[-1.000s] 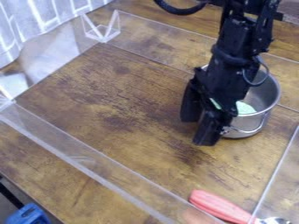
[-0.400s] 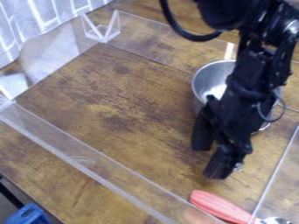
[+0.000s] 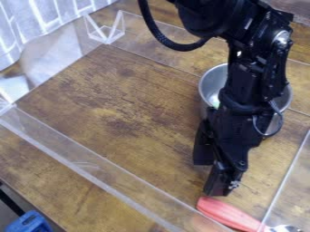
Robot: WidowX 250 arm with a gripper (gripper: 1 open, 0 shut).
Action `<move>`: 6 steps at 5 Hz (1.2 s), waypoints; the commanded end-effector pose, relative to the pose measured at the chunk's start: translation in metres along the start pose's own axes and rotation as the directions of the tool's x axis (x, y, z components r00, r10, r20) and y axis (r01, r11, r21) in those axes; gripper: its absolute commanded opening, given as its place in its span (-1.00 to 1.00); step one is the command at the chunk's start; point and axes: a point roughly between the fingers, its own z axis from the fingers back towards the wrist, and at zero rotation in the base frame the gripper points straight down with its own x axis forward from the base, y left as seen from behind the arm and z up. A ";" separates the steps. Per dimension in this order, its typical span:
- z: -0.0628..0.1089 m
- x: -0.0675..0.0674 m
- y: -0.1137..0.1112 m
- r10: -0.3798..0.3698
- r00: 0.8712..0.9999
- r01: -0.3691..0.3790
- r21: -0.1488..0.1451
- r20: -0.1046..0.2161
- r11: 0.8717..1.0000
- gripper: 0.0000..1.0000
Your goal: Move the pink spoon to the right side of the table
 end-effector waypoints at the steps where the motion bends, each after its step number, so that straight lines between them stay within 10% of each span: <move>1: 0.038 -0.012 0.000 0.052 0.994 -0.058 0.053 0.100 0.997 1.00; 4: 0.078 -0.018 -0.009 0.224 0.949 -0.249 0.092 0.221 0.964 1.00; 6: 0.072 -0.029 -0.002 0.124 0.965 -0.147 0.084 0.231 0.986 1.00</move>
